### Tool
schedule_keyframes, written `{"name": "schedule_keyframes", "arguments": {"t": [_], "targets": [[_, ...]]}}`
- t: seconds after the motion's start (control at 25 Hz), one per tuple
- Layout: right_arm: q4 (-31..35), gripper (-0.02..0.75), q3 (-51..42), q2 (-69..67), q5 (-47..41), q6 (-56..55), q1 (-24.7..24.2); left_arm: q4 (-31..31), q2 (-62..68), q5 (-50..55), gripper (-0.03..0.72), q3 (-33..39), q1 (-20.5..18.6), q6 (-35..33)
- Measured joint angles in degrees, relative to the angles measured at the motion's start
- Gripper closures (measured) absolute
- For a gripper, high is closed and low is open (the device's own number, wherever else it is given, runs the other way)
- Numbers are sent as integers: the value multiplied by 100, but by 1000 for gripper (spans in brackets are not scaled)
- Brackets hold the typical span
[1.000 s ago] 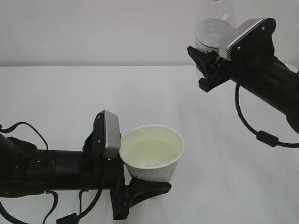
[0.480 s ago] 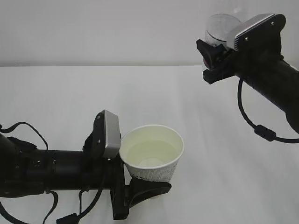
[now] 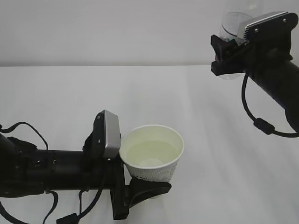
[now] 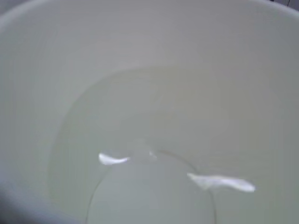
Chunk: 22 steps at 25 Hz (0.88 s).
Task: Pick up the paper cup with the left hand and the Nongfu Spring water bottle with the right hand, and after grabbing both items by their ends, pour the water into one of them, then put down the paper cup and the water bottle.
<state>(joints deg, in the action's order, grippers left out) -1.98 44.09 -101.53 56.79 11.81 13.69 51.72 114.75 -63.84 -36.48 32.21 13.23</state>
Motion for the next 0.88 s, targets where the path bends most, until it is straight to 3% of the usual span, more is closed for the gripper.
{"name": "schedule_keyframes", "arguments": {"t": [0.4,0.88], "targets": [[767,252,0,0,-252,-2,0,0,0,0,180,0,0,0],[838,253,0,-26,-620,-2,0,0,0,0,180,0,0,0]]}}
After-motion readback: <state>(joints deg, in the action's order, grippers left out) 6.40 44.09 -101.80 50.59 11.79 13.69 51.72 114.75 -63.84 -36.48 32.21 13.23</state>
